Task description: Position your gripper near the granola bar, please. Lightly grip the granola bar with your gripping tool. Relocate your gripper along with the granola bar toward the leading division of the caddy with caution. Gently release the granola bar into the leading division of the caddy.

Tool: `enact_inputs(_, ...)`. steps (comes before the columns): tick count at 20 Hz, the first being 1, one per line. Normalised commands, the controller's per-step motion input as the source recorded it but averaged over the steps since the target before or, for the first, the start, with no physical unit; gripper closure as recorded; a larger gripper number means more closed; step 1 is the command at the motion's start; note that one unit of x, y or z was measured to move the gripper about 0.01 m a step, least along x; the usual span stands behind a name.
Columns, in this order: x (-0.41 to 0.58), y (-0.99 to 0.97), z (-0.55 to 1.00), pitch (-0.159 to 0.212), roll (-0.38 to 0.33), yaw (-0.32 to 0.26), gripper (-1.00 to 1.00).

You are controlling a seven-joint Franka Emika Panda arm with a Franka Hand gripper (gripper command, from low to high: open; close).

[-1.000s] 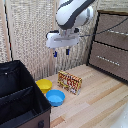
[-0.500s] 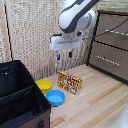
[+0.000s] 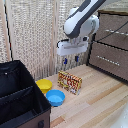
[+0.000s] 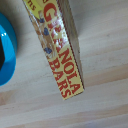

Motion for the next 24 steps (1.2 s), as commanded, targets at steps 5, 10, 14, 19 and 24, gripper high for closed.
enact_inputs(5, -0.169, 0.03, -0.24, 0.000, -0.032, 0.002, -1.00)
enact_inputs(10, -0.170, 0.12, -0.29, 0.000, -0.062, 0.011, -1.00)
enact_inputs(14, -0.172, 0.22, -0.27, -0.002, -0.082, 0.022, -1.00)
enact_inputs(19, -0.067, 0.17, -0.26, -0.008, -0.082, 0.049, -1.00)
enact_inputs(24, 0.187, 0.00, -0.33, -0.013, -0.070, 0.148, -1.00)
